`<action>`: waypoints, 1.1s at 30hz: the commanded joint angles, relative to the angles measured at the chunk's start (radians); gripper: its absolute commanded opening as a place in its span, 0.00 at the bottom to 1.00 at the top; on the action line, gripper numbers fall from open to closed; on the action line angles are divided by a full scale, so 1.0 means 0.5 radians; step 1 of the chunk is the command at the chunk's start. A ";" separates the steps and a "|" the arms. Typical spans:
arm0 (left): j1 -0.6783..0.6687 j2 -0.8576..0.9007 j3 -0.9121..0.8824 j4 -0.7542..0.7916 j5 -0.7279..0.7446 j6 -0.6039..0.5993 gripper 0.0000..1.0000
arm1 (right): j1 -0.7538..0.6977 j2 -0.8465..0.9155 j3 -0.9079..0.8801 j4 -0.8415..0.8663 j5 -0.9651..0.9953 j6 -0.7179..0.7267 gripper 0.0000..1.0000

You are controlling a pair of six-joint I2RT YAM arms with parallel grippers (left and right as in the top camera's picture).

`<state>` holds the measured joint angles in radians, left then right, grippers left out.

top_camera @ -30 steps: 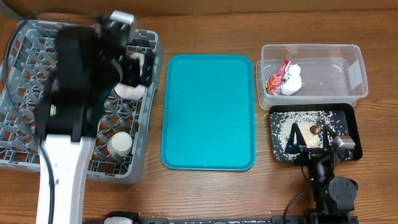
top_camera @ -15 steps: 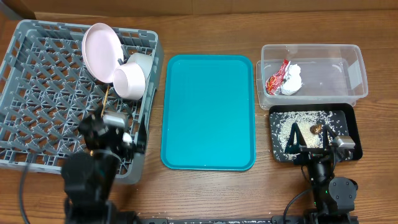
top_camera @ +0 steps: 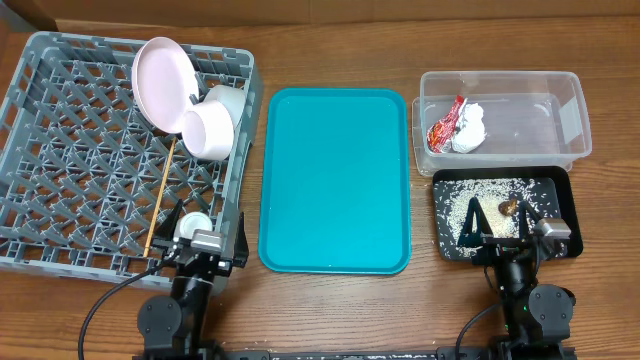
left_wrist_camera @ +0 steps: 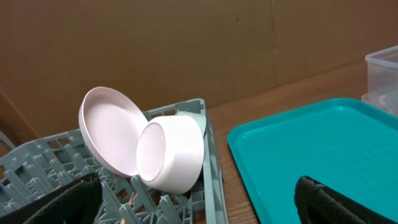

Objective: Sort waste into correct bins and load items into the dishwasher

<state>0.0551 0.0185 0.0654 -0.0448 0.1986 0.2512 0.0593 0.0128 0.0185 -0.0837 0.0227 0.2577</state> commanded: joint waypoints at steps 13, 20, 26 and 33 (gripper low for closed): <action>0.024 -0.029 -0.121 -0.026 0.003 0.033 1.00 | -0.005 -0.020 -0.021 0.007 -0.004 0.008 1.00; 0.024 -0.028 -0.121 -0.026 0.003 0.033 1.00 | -0.005 -0.020 -0.021 0.007 -0.004 0.008 1.00; 0.024 -0.028 -0.121 -0.026 0.003 0.033 1.00 | -0.005 -0.020 -0.021 0.007 -0.004 0.008 1.00; 0.024 -0.028 -0.121 -0.026 0.003 0.033 1.00 | -0.005 -0.020 -0.021 0.007 -0.004 0.008 1.00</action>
